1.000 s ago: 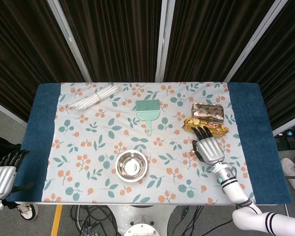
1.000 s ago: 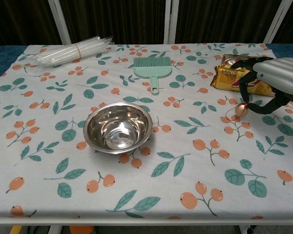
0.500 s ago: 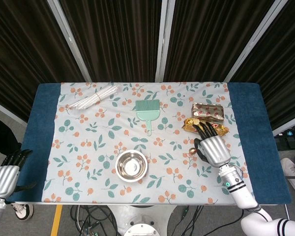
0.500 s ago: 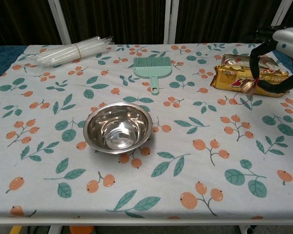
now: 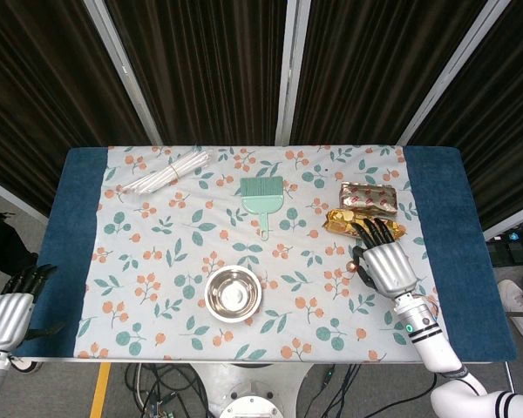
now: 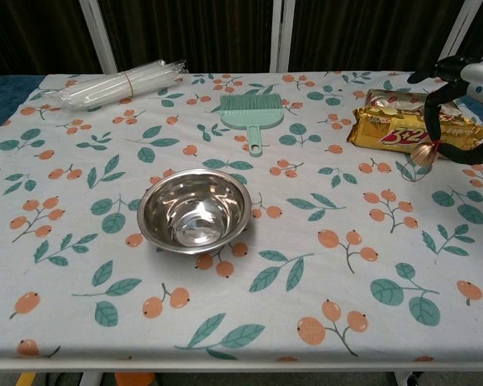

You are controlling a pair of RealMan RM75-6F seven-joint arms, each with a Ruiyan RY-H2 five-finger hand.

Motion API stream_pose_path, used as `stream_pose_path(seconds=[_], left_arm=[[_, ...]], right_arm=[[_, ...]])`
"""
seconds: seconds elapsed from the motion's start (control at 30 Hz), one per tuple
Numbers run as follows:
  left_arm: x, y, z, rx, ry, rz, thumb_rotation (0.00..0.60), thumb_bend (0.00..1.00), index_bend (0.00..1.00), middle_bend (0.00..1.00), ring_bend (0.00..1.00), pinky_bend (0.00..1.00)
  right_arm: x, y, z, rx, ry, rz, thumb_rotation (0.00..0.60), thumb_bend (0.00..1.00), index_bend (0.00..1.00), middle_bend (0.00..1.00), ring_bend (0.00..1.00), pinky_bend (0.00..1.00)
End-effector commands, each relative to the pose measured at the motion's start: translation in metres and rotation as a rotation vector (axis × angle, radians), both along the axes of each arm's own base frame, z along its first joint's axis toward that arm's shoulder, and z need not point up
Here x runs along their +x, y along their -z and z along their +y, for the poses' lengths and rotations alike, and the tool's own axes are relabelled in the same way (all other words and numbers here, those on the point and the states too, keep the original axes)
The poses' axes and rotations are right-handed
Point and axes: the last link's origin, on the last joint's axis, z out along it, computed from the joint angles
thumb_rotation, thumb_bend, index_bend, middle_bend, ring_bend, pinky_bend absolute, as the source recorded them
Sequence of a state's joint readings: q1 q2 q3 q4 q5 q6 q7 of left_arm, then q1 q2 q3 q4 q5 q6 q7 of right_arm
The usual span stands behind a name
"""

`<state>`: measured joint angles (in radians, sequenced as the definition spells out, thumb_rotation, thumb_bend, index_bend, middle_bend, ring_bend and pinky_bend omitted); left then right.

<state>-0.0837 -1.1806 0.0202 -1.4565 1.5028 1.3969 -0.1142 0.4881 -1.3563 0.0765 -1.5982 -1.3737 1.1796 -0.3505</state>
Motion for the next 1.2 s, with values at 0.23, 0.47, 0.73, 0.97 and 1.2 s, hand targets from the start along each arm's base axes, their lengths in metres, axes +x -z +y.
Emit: stream_pose_path(seconds=[0.23,0.47,0.73,0.97,1.2], left_arm=[[0.001,0.000,0.001,0.005,0.008,0.000,0.600,0.00,0.11,0.09,0.05,0.14],[0.003,-0.002,0.001,0.021,0.028,0.002,0.600,0.00,0.11,0.09,0.05,0.14],[0.004,-0.003,0.001,0.027,0.033,0.002,0.600,0.00,0.11,0.09,0.05,0.14],[0.003,-0.004,0.001,0.029,0.030,0.001,0.600,0.00,0.11,0.09,0.05,0.13],[0.002,-0.004,0.001,0.029,0.025,0.001,0.600,0.00,0.11,0.09,0.05,0.13]], right_arm=[[-0.004,0.016,0.003,0.076,0.008,0.050,0.600,0.36,0.73,0.13,0.00,0.00],[-0.005,0.028,0.001,0.134,0.032,0.073,0.600,0.36,0.73,0.14,0.00,0.00],[-0.003,0.034,-0.001,0.148,0.040,0.085,0.600,0.36,0.72,0.14,0.00,0.00],[-0.003,0.037,-0.003,0.150,0.045,0.094,0.600,0.35,0.71,0.14,0.00,0.00],[-0.004,0.037,-0.003,0.151,0.051,0.100,0.600,0.31,0.60,0.10,0.00,0.00]])
